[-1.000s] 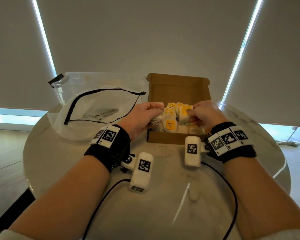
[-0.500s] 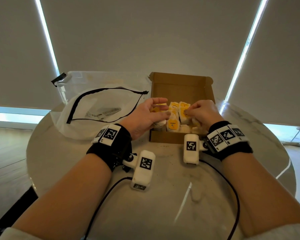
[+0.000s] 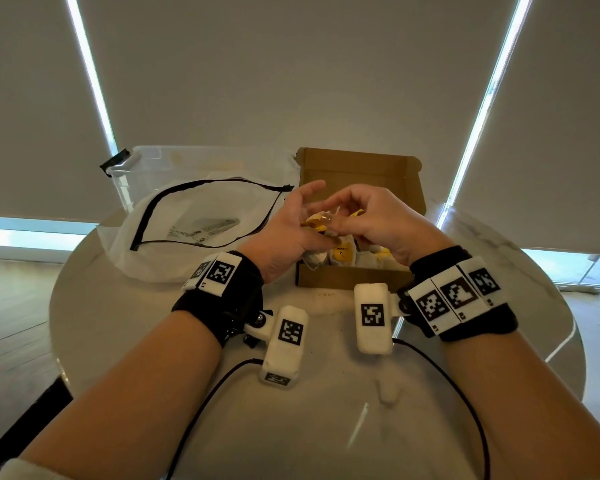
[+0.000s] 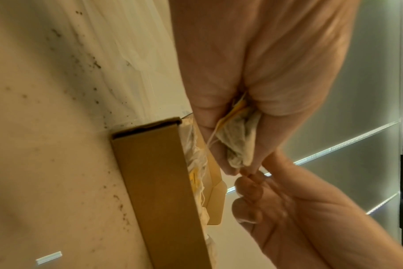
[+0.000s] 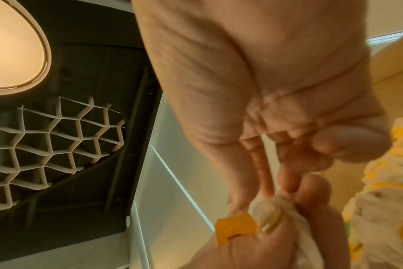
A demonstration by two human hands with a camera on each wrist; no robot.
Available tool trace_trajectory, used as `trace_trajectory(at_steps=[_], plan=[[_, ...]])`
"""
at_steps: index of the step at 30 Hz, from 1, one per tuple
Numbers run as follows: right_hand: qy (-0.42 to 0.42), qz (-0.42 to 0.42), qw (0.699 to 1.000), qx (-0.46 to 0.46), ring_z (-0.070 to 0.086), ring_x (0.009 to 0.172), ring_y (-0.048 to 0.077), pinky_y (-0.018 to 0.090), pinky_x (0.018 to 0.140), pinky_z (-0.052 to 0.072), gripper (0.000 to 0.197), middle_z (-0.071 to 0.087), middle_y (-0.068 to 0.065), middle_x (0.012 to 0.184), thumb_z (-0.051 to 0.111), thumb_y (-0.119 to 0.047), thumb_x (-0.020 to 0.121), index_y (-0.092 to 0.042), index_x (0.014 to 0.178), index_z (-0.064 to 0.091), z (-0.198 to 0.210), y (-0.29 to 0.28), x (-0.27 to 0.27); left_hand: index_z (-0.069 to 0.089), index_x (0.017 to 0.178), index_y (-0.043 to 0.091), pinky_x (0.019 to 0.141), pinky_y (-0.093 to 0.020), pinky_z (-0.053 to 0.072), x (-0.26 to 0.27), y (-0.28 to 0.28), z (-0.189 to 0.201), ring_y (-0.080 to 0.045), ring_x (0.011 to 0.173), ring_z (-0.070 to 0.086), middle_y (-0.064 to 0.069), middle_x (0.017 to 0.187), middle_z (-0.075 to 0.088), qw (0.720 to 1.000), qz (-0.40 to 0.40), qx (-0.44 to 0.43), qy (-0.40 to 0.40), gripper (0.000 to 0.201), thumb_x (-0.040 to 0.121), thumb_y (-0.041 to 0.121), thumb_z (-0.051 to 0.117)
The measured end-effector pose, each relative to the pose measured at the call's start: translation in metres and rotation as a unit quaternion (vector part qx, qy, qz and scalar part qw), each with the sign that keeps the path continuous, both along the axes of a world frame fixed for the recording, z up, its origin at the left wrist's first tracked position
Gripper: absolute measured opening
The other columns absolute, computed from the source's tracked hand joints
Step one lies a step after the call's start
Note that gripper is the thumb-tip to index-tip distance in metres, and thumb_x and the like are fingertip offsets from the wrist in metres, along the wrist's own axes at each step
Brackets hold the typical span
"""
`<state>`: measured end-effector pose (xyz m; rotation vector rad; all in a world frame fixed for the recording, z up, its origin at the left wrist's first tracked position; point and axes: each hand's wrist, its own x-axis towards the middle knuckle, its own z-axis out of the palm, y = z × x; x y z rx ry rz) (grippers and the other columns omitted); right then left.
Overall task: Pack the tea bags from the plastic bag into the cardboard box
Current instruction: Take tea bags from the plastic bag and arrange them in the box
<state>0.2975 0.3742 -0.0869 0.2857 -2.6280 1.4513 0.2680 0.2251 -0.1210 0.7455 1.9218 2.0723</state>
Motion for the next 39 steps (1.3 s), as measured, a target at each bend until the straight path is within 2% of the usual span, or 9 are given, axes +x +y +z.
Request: trace_trajectory(at_steps=[4,10,13,18,22,27,33,36,39], plan=[[-0.048,-0.064,0.996,-0.026,0.055,0.063,0.008,0.021,0.053,0.047,0.015,0.063,0.001,0.082,0.064,-0.023,0.088,-0.015,0.100,0.061,-0.005,0.002,-0.005,0.025,0.142,0.027,0.086,-0.034,0.055,0.000,0.001,-0.001,-0.018,0.105,0.062,0.001,0.129,0.048,1.000,-0.008,-0.011,0.006,0.090,0.075,-0.019,0.061],[-0.082,-0.060,0.992,-0.070,0.060,0.078,0.013,0.023,0.060,0.051,0.021,0.063,0.003,0.089,0.067,-0.017,0.085,-0.011,0.104,0.061,-0.006,0.001,-0.003,0.025,0.142,0.027,0.086,-0.036,0.054,0.000,0.001,-0.002,-0.020,0.112,0.058,-0.004,0.135,0.045,0.999,-0.021,-0.024,0.017,0.091,0.073,-0.020,0.062],[-0.095,-0.059,0.992,-0.065,0.059,0.083,0.017,0.027,0.064,0.051,0.013,0.063,0.005,0.089,0.068,-0.014,0.084,-0.013,0.096,0.064,-0.006,-0.001,-0.003,0.025,0.142,0.025,0.085,-0.033,0.054,0.000,0.000,-0.002,-0.018,0.112,0.057,-0.002,0.134,0.046,0.999,-0.019,-0.031,0.023,0.091,0.073,-0.019,0.063],[-0.077,-0.110,0.986,-0.102,0.052,0.062,0.011,0.024,0.056,0.046,0.007,0.060,0.002,0.073,0.068,-0.011,0.083,-0.015,0.081,0.062,0.000,0.007,-0.005,0.036,0.135,0.021,0.089,-0.036,0.054,-0.002,0.000,-0.001,-0.022,0.111,0.060,-0.003,0.128,0.055,1.000,0.017,-0.013,0.007,0.071,0.077,-0.013,0.063],[-0.067,-0.187,0.963,-0.184,0.052,0.056,0.010,0.021,0.050,0.046,0.005,0.061,0.004,0.076,0.065,-0.012,0.086,-0.014,0.088,0.061,0.003,0.024,-0.011,0.045,0.126,0.011,0.077,-0.033,0.058,-0.006,-0.001,-0.001,-0.021,0.086,0.068,-0.012,0.111,0.065,0.996,0.050,0.013,-0.069,0.043,0.088,-0.004,0.055],[-0.087,-0.217,0.935,-0.266,0.048,0.053,0.011,0.021,0.046,0.039,0.003,0.057,0.004,0.074,0.060,-0.009,0.086,-0.011,0.089,0.060,0.004,0.048,-0.012,0.054,0.113,0.013,0.055,-0.021,0.052,-0.008,-0.001,0.000,-0.008,0.057,0.056,-0.003,0.074,0.058,0.994,0.074,-0.012,-0.084,0.020,0.096,0.006,0.047],[-0.176,-0.217,0.955,-0.096,0.049,0.056,0.013,0.022,0.051,0.040,0.005,0.057,0.006,0.075,0.058,-0.008,0.090,-0.006,0.093,0.060,-0.014,0.048,-0.027,0.058,0.102,0.012,0.058,-0.021,0.046,-0.010,0.000,0.000,-0.009,0.060,0.045,0.000,0.068,0.047,0.987,0.089,0.038,-0.132,0.017,0.100,0.017,0.042],[-0.148,-0.233,0.960,-0.043,0.054,0.061,0.014,0.024,0.053,0.048,0.002,0.059,0.008,0.076,0.062,-0.008,0.088,-0.007,0.089,0.062,-0.026,0.044,-0.036,0.058,0.101,0.012,0.064,-0.023,0.044,-0.009,0.000,0.000,-0.008,0.060,0.045,0.001,0.067,0.047,0.982,0.088,0.058,-0.155,0.019,0.101,0.023,0.042],[-0.105,-0.256,0.959,-0.054,0.059,0.066,0.015,0.027,0.063,0.055,0.011,0.062,0.009,0.082,0.067,-0.005,0.084,-0.010,0.089,0.058,-0.036,0.044,-0.043,0.059,0.100,0.013,0.068,-0.024,0.044,-0.008,0.001,0.001,-0.009,0.062,0.046,0.000,0.069,0.047,0.979,0.088,0.072,-0.171,0.021,0.101,0.025,0.041]])
